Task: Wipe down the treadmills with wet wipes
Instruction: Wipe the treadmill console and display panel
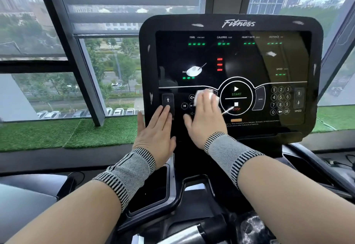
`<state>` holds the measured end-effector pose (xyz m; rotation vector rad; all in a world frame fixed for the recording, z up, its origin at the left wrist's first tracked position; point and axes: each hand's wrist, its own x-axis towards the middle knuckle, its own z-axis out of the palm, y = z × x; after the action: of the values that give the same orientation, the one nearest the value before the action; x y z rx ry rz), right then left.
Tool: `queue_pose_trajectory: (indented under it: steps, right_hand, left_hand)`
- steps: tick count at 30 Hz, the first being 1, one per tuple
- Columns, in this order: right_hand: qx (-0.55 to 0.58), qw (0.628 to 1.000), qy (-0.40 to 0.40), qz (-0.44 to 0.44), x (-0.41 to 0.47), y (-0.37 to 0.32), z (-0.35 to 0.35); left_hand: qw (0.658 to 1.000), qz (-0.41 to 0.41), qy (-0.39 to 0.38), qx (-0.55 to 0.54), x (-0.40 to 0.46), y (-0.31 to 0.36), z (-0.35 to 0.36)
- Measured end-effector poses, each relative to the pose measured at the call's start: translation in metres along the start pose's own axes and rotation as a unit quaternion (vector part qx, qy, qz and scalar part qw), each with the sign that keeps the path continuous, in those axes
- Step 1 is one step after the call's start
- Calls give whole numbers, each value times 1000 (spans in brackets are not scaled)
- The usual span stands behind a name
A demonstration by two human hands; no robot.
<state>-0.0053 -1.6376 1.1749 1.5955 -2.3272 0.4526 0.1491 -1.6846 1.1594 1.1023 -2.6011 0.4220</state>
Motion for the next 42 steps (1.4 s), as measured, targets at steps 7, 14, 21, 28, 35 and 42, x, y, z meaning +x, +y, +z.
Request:
queue_pose_trajectory:
  steps: [7, 14, 21, 28, 35, 42]
  right_hand:
    - [2, 996, -19, -93, 11, -21, -9]
    - [-50, 977, -57, -197, 13, -32, -10]
    - [-93, 952, -124, -263, -32, -12, 16]
    - [-83, 975, -35, -204, 25, -35, -22]
    - [-127, 947, -112, -272, -23, -25, 6]
    - [-104, 959, -75, -252, 12, -31, -15]
  left_hand:
    - [1000, -15, -12, -8, -3, -7, 2]
    - [999, -25, -10, -28, -11, -16, 0]
    - [999, -39, -16, -27, -19, -23, 2]
    - [999, -34, -1, 0, -25, -27, 0]
    - [998, -52, -22, -8, -28, -28, -3]
    - [999, -50, -17, -8, -17, -26, -13]
